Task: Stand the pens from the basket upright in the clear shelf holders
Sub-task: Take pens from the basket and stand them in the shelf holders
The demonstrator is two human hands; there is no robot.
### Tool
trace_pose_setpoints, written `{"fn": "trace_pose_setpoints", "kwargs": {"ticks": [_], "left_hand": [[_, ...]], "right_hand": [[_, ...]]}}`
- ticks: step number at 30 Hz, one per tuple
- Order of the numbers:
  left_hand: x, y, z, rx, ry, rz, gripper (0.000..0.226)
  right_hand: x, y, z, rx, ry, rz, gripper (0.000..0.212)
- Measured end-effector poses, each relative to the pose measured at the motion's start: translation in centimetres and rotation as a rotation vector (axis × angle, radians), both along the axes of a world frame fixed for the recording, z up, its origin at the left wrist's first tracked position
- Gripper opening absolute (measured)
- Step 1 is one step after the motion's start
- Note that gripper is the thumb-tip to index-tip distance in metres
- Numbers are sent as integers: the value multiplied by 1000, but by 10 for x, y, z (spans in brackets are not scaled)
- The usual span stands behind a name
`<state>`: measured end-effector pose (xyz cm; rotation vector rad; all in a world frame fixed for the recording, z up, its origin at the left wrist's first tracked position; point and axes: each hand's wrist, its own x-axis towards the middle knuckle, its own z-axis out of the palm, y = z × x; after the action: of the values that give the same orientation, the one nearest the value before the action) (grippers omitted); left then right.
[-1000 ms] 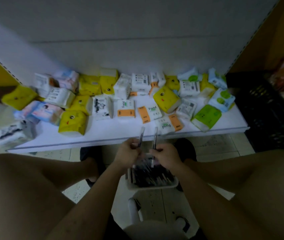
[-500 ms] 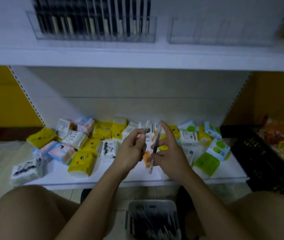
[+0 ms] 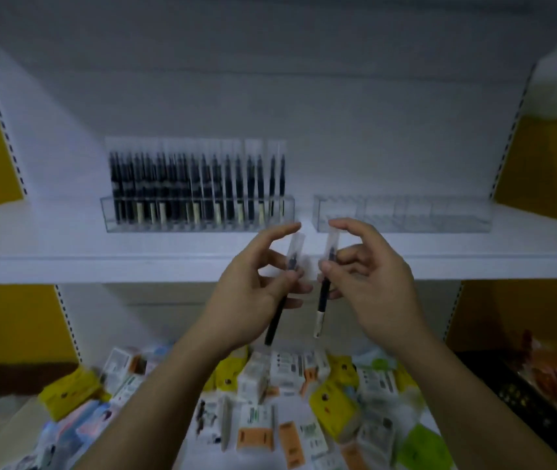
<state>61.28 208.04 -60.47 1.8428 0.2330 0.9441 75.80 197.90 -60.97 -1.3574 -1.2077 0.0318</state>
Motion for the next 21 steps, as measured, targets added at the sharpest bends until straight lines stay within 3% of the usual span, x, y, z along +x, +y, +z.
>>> {"fn": "trace_pose_setpoints", "kwargs": {"ticks": [6, 16, 21], "left_hand": [[8, 15, 65, 94, -73, -4, 40], [35, 52, 121, 164, -162, 189, 30], [51, 77, 136, 311, -201, 357, 25]], "right_hand": [[4, 15, 56, 73, -90, 2, 44], [38, 52, 116, 174, -180, -27, 43], [57, 83, 132, 203, -209, -27, 42]]}}
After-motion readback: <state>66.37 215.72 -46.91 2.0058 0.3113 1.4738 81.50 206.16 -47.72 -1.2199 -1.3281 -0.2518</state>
